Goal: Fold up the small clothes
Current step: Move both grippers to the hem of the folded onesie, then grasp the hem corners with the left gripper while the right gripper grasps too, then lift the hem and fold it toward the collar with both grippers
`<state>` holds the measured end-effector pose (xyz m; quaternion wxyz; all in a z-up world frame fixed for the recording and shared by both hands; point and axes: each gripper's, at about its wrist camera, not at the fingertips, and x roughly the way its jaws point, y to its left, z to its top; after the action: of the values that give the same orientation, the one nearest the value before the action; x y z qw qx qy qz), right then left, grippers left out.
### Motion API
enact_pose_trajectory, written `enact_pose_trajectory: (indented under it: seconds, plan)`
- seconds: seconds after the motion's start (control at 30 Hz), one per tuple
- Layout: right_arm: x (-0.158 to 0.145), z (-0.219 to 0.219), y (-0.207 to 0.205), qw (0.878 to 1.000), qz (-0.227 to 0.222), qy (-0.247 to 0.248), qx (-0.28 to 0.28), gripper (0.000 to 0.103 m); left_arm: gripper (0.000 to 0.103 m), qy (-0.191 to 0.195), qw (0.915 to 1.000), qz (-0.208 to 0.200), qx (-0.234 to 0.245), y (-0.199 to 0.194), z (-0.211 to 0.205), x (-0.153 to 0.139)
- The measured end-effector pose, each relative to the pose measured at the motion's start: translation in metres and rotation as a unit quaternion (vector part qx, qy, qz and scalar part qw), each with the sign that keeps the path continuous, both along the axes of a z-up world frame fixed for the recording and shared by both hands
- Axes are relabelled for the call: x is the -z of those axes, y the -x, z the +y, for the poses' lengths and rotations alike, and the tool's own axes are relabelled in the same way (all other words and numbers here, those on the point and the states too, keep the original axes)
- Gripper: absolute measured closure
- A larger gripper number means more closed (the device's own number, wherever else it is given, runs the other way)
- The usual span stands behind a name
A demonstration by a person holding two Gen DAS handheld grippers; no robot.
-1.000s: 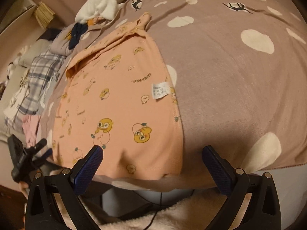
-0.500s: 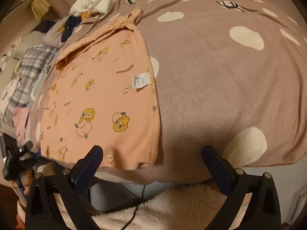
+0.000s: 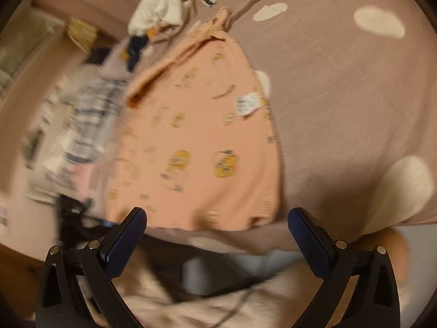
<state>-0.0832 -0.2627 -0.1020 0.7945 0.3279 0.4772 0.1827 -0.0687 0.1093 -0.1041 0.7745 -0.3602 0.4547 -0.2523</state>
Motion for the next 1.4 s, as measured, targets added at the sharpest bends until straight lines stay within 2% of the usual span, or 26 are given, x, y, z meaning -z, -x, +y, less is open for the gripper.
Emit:
enact_pose_trajectory:
  seconds: [0.07,0.23,0.4,0.5,0.57,0.6,0.67,0.77,0.87,0.93,0.97,1.03,1.07,1.23,1.4]
  plan:
    - [0.004,0.001,-0.004,1.0,0.007,-0.021,0.009,0.0,0.005,0.002,1.0,-0.01,0.0,-0.002,-0.004,-0.006]
    - [0.005,0.0,-0.006,0.999,0.011,-0.033,0.027,0.0,0.01,-0.007,0.9998,-0.008,0.015,-0.006,-0.018,-0.005]
    - [0.004,-0.009,-0.008,0.998,0.006,-0.045,0.044,0.0,0.018,-0.05,0.9985,-0.006,0.02,-0.008,-0.027,-0.001]
    - [0.002,-0.006,-0.008,0.999,0.001,-0.03,0.041,0.0,0.028,-0.073,0.9971,-0.006,0.022,-0.007,-0.029,0.0]
    - [0.0,-0.005,-0.008,0.999,0.006,-0.01,0.039,0.004,0.042,-0.098,0.995,-0.009,0.016,-0.007,-0.029,-0.002]
    - [-0.002,-0.002,-0.007,0.999,0.005,0.01,0.034,0.008,0.046,-0.106,0.9943,-0.01,0.013,-0.007,-0.028,-0.002]
    - [-0.004,-0.001,-0.007,0.999,0.003,0.036,0.028,0.014,0.064,-0.126,0.9919,-0.011,0.013,-0.007,-0.028,-0.003]
    - [-0.005,0.002,-0.006,0.996,0.009,0.081,0.02,0.031,0.079,-0.148,0.9889,0.01,0.005,-0.009,-0.025,0.0]
    - [-0.004,0.002,-0.005,0.994,0.015,0.106,0.012,0.045,0.087,-0.133,0.991,0.018,-0.001,-0.008,-0.02,0.003]
    - [-0.003,0.001,-0.004,0.993,0.02,0.12,0.013,0.062,0.094,-0.134,0.9906,0.024,-0.009,-0.006,-0.017,0.003]
    - [-0.002,-0.001,-0.004,0.992,0.024,0.126,0.015,0.067,0.094,-0.136,0.9903,0.024,-0.011,-0.005,-0.016,0.002]
    - [-0.001,-0.004,-0.003,0.991,0.028,0.127,0.023,0.084,0.094,-0.14,0.99,0.018,-0.012,-0.001,-0.016,-0.003]
    - [0.0,-0.006,-0.002,0.991,0.029,0.126,0.028,0.088,0.094,-0.141,0.9898,0.016,-0.012,0.0,-0.016,-0.006]
    - [-0.003,-0.006,0.001,0.993,0.015,0.109,0.032,0.094,0.095,-0.135,0.9906,0.005,-0.021,0.002,-0.013,-0.02]
    - [-0.014,-0.006,-0.002,0.997,-0.015,0.075,0.032,0.095,0.095,-0.134,0.9907,0.0,-0.022,-0.003,-0.016,-0.027]
